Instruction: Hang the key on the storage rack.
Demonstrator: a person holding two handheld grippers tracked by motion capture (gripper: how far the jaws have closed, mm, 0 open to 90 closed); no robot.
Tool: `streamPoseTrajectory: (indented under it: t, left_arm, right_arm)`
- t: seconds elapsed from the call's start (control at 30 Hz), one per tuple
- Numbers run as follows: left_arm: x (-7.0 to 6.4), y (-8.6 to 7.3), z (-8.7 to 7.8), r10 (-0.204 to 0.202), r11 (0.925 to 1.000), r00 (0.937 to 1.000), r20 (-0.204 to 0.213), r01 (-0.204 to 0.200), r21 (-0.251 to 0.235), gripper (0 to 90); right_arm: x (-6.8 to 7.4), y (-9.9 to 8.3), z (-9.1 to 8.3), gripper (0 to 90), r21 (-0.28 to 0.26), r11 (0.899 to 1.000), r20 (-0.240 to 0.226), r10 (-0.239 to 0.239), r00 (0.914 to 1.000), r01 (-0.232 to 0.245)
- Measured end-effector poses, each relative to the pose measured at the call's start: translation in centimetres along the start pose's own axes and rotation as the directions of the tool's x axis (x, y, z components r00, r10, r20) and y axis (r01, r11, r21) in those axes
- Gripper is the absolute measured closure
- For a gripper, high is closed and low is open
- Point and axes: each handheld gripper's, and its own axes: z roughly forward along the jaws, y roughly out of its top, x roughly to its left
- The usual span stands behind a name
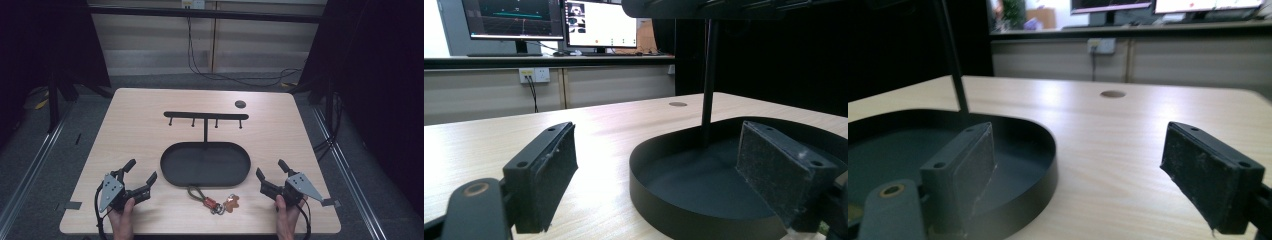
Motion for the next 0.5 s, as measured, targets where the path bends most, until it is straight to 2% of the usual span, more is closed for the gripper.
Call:
streamPoseTrajectory:
  t: [0.03,0.07,0.23,0.3,0.37,0.5]
  left_arm:
    - [-0.01,-0.01,0.02,-0.003,1.0000,1.0000,0.003,0.003,-0.001,16.1]
    - [0.00,0.00,0.01,0.000,1.0000,1.0000,0.001,0.000,-0.001,16.1]
    - [-0.06,-0.01,0.05,-0.011,0.9999,0.9999,0.001,0.011,-0.004,16.1]
    - [-0.05,0.00,0.05,-0.006,1.0000,1.0000,-0.005,0.006,-0.006,16.1]
    - [0.00,0.01,0.01,0.001,1.0000,1.0000,-0.003,-0.001,0.001,16.1]
    - [-0.04,0.01,0.05,-0.005,1.0000,1.0000,-0.005,0.005,-0.004,16.1]
  right_arm:
    - [-0.12,0.04,0.08,13.0,0.008,1.000,-0.025,-0.002,0.9997,0.002]
    - [-0.15,0.07,0.14,13.1,0.019,1.000,-0.031,0.005,0.9995,-0.005]
    - [-0.08,0.10,0.22,13.1,0.026,1.000,-0.012,0.009,0.9999,-0.009]
    - [-0.18,0.14,0.23,13.2,0.039,0.999,-0.017,0.018,0.9997,-0.017]
    - [-0.23,0.14,0.24,14.1,0.038,0.999,-0.043,0.016,0.9990,-0.014]
    - [-0.04,0.23,0.49,24.1,0.066,0.998,-0.038,0.004,0.9993,-0.001]
